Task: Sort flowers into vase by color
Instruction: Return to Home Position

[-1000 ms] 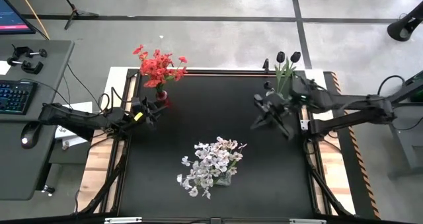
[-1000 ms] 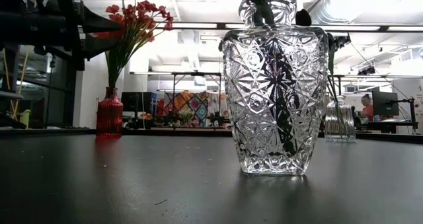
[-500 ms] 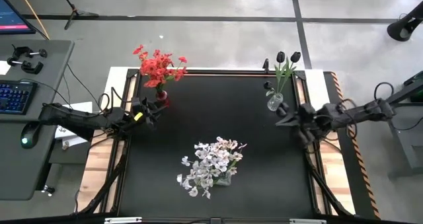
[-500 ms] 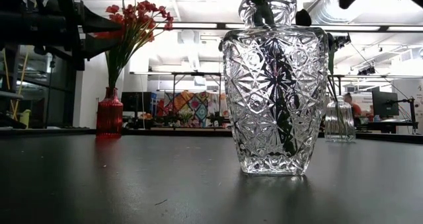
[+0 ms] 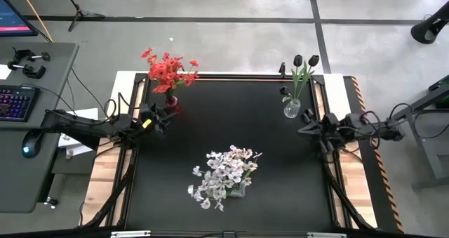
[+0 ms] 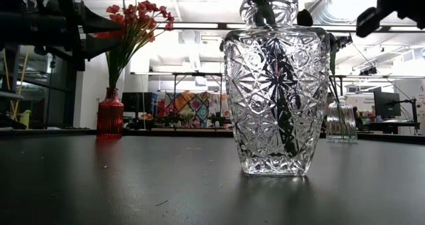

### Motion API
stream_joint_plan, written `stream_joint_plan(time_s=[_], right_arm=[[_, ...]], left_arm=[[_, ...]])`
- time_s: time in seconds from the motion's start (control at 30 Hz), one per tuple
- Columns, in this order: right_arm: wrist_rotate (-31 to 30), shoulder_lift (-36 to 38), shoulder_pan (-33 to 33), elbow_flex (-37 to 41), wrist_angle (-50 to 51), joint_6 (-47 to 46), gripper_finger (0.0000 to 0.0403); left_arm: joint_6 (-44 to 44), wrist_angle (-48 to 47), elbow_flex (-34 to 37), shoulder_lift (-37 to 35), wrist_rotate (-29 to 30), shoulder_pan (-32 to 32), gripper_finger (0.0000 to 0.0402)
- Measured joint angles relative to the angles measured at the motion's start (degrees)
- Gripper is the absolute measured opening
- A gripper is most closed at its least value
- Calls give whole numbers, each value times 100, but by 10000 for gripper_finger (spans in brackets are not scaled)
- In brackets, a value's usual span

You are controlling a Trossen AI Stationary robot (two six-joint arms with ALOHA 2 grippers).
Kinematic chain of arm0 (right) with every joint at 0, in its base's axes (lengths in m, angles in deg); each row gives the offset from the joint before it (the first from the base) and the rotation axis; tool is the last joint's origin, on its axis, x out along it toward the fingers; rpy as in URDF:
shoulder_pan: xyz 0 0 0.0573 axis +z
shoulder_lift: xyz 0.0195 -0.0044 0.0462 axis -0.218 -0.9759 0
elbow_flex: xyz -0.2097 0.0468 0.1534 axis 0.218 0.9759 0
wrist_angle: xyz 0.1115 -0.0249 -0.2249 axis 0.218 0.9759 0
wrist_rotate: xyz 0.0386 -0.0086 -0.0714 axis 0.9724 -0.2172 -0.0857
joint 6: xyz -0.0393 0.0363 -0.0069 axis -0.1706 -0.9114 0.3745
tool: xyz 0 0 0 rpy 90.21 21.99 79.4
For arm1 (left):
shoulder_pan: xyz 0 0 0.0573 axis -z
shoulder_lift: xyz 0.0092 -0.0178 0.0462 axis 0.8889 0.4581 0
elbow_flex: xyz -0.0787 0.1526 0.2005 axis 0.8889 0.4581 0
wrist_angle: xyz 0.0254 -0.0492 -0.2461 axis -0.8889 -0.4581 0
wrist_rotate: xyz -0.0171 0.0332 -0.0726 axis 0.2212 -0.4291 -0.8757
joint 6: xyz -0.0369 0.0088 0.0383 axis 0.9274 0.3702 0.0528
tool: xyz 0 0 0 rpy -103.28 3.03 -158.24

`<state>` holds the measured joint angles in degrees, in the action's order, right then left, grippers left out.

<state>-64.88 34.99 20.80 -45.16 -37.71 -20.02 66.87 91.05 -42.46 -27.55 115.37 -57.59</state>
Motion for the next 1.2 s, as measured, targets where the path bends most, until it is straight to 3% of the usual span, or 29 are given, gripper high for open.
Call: stream_joint_plan(time_s=[0.13, 0.33, 0.67, 1.07, 1.2], right_arm=[[-411, -41, -4, -14, 1108, 86, 0], [-322, -93, -4, -35, 2939, 48, 0], [-257, 42, 7, -56, 3060, 45, 0], [-256, 14, -76, -60, 3050, 45, 0], [-251, 22, -72, -60, 3055, 45, 0]], left_arm=[[0, -45, -2, -2, 22, 2, 193], [0, -140, -2, 7, 5, 2, 193], [-2, -220, -2, -27, 0, 6, 193], [-1, -1500, 0, -2115, -34, -185, 193], [-11, -1265, 6, -2167, 56, -186, 193]])
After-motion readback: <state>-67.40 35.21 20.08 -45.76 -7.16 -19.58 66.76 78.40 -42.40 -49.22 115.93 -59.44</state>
